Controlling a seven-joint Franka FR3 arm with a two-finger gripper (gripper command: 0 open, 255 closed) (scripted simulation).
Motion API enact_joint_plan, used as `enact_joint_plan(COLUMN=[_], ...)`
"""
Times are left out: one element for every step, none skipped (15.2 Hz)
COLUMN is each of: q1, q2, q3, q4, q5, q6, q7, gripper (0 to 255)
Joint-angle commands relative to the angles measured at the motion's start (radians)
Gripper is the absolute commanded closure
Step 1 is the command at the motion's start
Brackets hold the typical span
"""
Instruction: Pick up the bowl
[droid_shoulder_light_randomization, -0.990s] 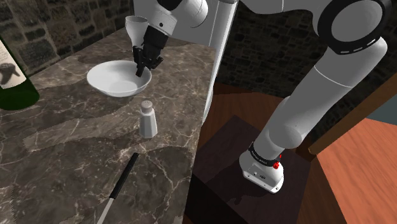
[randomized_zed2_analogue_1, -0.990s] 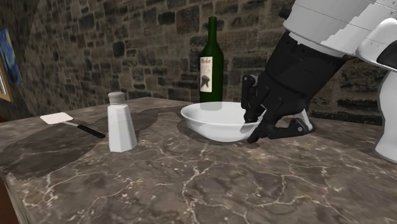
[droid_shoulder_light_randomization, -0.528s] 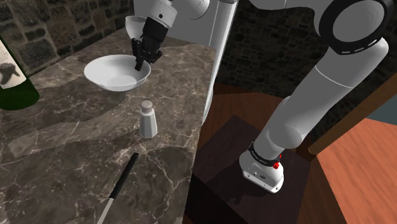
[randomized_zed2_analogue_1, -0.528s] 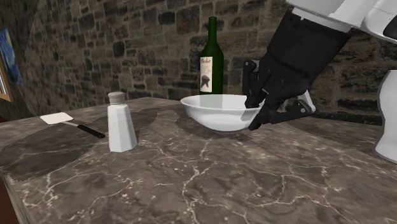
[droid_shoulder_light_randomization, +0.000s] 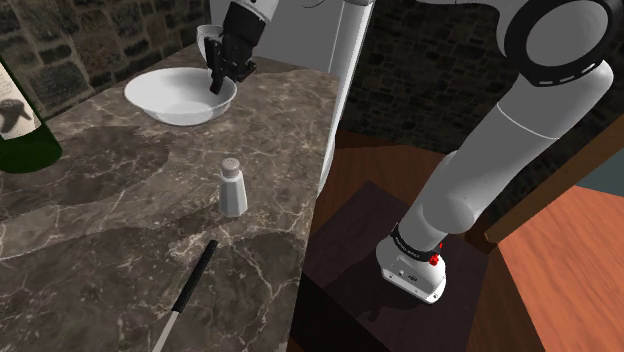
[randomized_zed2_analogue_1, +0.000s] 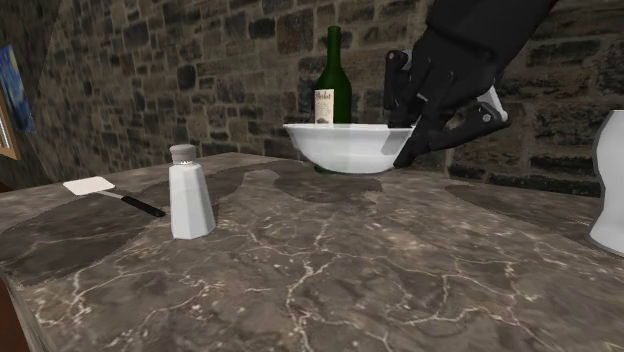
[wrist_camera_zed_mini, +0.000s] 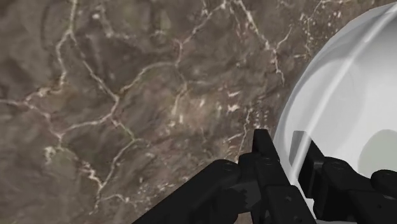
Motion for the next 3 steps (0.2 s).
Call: enact_joint_plan(q1=[-0.001,-0.001,-0.001], q2=[-0.003,-0.003,-0.003], q3=[-0.001,-0.002,-0.002], q4=[0.022,0.024,0.024], q5=[-0.004,-0.004,-0.004], q6=[-0.022,-0.024,-0.024], q7=[0.012,0.013,0.013], gripper=[255,255,255])
